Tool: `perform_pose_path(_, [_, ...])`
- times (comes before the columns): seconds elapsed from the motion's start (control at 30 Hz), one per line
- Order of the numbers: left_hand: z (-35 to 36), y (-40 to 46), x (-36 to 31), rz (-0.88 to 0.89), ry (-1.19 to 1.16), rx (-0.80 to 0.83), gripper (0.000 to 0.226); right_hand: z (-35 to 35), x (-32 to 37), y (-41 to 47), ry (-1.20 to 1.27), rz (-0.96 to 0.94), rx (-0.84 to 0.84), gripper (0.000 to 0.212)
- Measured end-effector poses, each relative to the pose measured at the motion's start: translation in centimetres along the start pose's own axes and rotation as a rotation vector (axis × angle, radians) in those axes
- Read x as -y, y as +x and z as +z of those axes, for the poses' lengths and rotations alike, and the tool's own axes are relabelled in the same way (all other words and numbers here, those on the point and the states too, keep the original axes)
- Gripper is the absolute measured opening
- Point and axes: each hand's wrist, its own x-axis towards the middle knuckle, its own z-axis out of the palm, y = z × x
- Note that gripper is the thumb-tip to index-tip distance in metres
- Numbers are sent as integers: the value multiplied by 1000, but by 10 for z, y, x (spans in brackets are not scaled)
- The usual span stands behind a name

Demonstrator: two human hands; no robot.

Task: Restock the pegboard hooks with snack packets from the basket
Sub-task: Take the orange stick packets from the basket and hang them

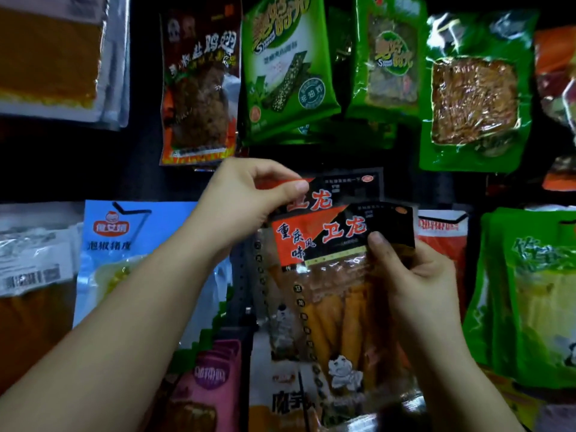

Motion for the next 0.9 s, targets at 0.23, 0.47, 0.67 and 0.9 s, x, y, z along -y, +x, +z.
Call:
perform_pose_path(0.23, [15,32,-6,69,4,-60,11,1,2,23,51,64,-16,25])
perform_pose_path(0.47, [20,47,-8,57,103,-68,10,-1,2,29,62,125,-12,28])
perform_pose_path(0.67, [17,48,-6,-5,109,-7,14,4,-2,27,60,166,-17,39])
perform_pose_path(0.9, [21,48,19,-76,79,25,18,7,-15,22,93,232,-18,26])
